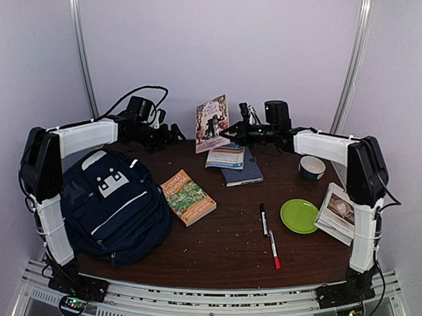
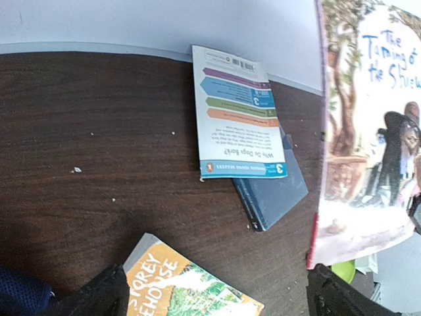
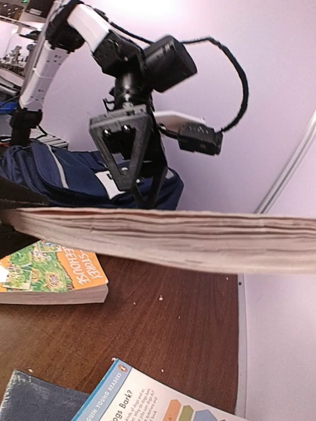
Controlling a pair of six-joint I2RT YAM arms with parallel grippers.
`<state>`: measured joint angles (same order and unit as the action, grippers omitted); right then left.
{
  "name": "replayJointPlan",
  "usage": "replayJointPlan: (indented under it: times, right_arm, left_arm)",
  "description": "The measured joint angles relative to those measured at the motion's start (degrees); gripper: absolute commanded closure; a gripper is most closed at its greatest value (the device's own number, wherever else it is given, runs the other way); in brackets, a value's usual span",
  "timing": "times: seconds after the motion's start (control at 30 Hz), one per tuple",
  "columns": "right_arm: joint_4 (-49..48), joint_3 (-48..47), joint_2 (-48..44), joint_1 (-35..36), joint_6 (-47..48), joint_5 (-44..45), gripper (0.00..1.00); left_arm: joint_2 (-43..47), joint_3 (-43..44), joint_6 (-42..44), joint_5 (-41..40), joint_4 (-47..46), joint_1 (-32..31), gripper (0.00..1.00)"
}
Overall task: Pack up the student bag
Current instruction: Pass from the right arm to the left
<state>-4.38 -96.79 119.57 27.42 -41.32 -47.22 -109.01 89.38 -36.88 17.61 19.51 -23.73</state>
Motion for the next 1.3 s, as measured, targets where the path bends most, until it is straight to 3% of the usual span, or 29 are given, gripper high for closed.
replayJointPlan:
  times: [0.17,0.33,0.5,0.73,0.83,0.93,1.13,1.3]
  right_arm:
    - [-5.35,13.38,-11.23,-1.7,1.7,-6.88,1.0]
    - [-9.79,22.82,-15.56,-1.81,0.68,-12.02,1.0]
    - [-10.6,25.38,-17.44,-1.68,0.55,-14.6,1.0]
    - [-17.86,29.64,-22.18,-1.95,-4.09,-17.46,1.0]
    - [-19.28,31.56,-23.8,-1.9,-4.35,-18.14,1.0]
    - [-16.9,31.95,-24.22,-1.9,-2.16,-18.36,1.0]
    - [-5.4,31.69,-24.28,-2.01,8.94,-16.55,1.0]
    - [2.6,31.47,-24.79,-2.03,16.31,-14.1,0.64]
  left_arm:
    - [5.35,-8.26,-1.79,3.13,-8.79,-1.9,0.03]
    - [6.23,-11.76,-4.28,8.41,-19.54,-7.32,0.07]
    - [6.27,-13.11,-6.58,10.6,-26.27,-12.33,0.08]
    - [6.27,-17.27,-12.02,11.65,-36.26,-12.92,0.1]
    - [6.27,-19.23,-13.9,12.04,-39.36,-13.14,0.21]
    - [6.23,-20.87,-15.96,13.4,-45.07,-13.4,0.45]
    - [4.98,-22.43,-21.44,16.83,-57.92,-13.6,0.76]
    - [4.2,-23.15,-23.67,18.56,-61.51,-14.47,0.96]
